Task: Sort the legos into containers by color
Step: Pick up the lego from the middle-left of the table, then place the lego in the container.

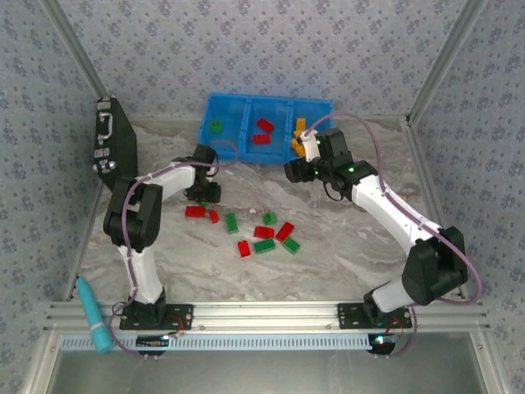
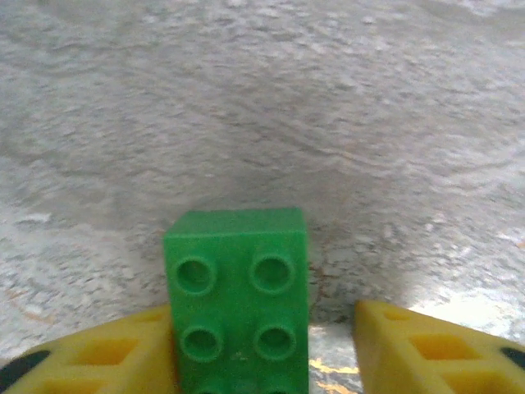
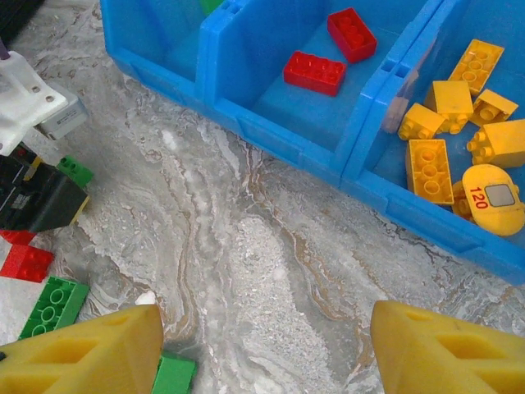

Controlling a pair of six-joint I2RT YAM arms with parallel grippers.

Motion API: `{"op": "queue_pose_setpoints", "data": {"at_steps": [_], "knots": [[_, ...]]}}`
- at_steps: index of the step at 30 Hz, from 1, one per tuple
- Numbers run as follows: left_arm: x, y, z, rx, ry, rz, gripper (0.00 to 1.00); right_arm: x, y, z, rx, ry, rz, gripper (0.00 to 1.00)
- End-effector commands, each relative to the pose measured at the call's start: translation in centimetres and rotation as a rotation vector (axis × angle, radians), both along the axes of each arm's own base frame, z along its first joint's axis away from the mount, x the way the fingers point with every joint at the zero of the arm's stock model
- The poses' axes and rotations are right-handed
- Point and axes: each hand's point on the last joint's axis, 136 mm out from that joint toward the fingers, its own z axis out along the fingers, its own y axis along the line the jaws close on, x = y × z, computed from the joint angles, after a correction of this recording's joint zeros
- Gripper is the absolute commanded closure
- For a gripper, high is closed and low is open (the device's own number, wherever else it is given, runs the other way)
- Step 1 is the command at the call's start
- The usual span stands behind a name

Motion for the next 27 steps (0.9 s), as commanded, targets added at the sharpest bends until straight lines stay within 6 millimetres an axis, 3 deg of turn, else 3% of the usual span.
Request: {"op": "queue_pose_setpoints", "data": {"at_steps": [1,5,8,9,14,22,27], "knots": [[-1.5,0.6,-2.2,0.015,0.077,0.034,0.55,-0.2,0.0,-0.2,-0.004,0.039,0.003,0.31],[-2.1,0.5,-2.5,0.008,0.087,0.048,0.61,-0.7,0.3,-1.3,0.016,0.084,0.010,0.30],[-1.7,0.6,-1.6,0.021,0.063,0.060,0.68,-1.4,0.7,-2.1,0.036,0.121,0.015,0.30],[-1.3,0.8,-1.0,0.034,0.042,0.070,0.69,-2.2,0.5,-3.9,0.024,0.165,0.018,0.30],[1.7,0.3,3.4,0.018,-0.093,0.086,0.74,-4.4,1.5,-6.7,-0.011,0.227,0.090,0.30],[7.2,-1.9,13.4,-0.072,-0.330,0.081,0.74,-9.3,3.1,-10.5,-0.088,0.327,0.243,0.30],[11.0,-3.3,17.4,-0.107,-0.443,0.057,0.74,-12.5,3.1,-12.1,-0.161,0.359,0.277,0.30]]}}
